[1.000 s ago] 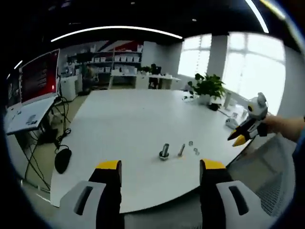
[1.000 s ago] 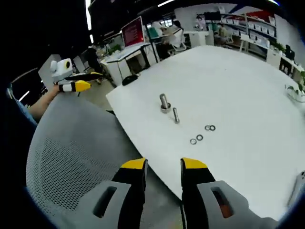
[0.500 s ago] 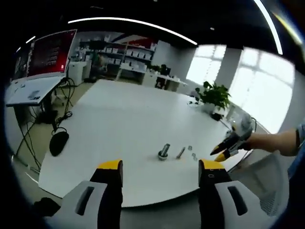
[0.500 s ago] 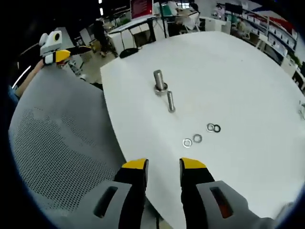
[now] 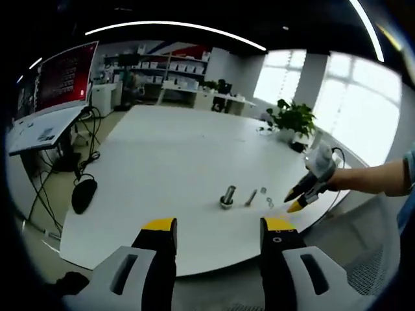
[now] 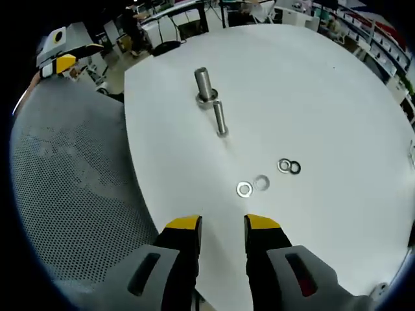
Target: Place the washer onto the threaded stud by aligning its center hole with the stud, sliding it down to the base, and recovering from edge contact or off-axis alignment until the washer reaches the visible bottom stop.
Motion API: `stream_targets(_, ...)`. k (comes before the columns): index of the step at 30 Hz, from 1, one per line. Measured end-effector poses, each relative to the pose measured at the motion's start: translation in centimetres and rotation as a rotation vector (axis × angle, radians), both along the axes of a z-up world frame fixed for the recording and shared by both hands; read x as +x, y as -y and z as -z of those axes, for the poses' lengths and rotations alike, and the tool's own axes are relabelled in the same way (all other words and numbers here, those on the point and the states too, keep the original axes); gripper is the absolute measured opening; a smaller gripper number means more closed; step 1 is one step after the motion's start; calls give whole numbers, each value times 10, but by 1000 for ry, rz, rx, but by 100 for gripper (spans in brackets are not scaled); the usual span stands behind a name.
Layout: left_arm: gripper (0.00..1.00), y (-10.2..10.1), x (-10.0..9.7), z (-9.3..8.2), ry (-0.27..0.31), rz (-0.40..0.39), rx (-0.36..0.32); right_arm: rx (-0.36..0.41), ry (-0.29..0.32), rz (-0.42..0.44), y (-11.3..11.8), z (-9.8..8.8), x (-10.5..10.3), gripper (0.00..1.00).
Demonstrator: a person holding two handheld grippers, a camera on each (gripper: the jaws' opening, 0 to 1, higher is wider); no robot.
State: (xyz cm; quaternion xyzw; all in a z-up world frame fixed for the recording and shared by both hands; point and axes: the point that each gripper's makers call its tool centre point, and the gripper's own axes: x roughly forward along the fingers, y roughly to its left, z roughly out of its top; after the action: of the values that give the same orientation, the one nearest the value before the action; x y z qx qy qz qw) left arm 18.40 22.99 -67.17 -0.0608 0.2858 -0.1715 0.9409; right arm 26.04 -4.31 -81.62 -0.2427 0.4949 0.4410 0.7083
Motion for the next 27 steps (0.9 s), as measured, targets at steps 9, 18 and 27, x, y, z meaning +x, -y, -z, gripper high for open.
stream_targets(9, 37, 0, -3, 6, -25, 27, 35, -36, 44, -18, -8, 15, 23, 28)
stream_targets(18, 36, -1, -3, 6, -28, 24, 31, -59, 44, -47, -14, 22, 32, 23)
stream_targets(27, 35, -1, -2, 6, -25, 26, 29, -92, 69, -90, -15, 24, 35, 17)
